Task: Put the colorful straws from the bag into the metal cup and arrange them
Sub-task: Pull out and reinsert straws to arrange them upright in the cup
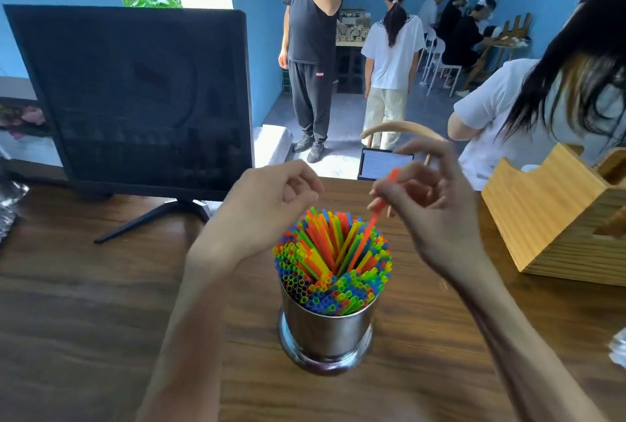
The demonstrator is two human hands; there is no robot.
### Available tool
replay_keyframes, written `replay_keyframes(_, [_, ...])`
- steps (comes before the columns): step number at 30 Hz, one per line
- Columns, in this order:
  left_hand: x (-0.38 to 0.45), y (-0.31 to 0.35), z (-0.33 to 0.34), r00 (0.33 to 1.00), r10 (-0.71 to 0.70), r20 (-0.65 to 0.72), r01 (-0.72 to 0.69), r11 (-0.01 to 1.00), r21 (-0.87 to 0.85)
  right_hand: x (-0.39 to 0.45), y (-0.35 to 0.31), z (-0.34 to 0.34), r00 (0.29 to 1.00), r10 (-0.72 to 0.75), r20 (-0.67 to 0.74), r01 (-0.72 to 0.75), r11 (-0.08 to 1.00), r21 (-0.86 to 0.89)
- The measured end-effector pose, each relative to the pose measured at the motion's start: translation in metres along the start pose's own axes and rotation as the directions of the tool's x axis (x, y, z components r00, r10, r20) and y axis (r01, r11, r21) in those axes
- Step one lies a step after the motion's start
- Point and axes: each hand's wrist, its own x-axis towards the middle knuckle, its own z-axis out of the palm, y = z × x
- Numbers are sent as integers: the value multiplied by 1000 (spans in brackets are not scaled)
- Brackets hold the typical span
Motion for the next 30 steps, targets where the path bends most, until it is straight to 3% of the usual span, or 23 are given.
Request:
replay_keyframes(3, [11, 6, 13, 999, 37, 27, -36, 998, -42, -15, 15, 7, 983, 28, 183, 34, 944, -328])
replay_keyframes(4, [14, 8, 17, 997, 51, 51, -49, 998, -38, -18, 21, 7, 973, 59, 224, 25, 935, -353])
replay_keyframes(6, [18, 7, 23, 993, 62, 105, -62, 998, -2, -19, 23, 6, 970, 136, 200, -66, 945, -319])
replay_keyframes(9, [20, 1, 27, 983, 12, 182, -35, 992, 121, -10, 30, 0, 972, 231, 41, -215, 947, -239])
replay_keyframes(12, [21, -5, 27, 981, -67, 181, 32, 982, 187, -6, 39, -5, 948, 310, 71, -279, 918, -282])
replay_keyframes(18, [19, -5, 22, 989, -148, -6, 148, 989, 27, -7, 43, -2, 934, 339, 113, -298, 914, -277])
replay_keyframes(20, [18, -1, 19, 991, -107, -83, 101, 991, -83, -4, 42, -1, 935, 332, 124, -287, 914, -286])
replay_keyframes(22, [17, 9, 13, 976, -11, -216, -38, 975, -219, 0, 36, 2, 928, 310, 205, -250, 929, -272])
replay_keyframes(26, [12, 34, -1, 816, 172, -552, -401, 856, -326, 2, 24, 13, 868, 220, 446, -142, 969, -202])
replay_keyframes(28, [9, 40, -8, 726, 165, -668, -486, 810, -329, 3, 20, 15, 881, 167, 443, -103, 981, -164])
replay_keyframes(30, [7, 38, -13, 671, 109, -733, -507, 789, -346, 5, 17, 11, 926, 132, 354, -125, 991, -43])
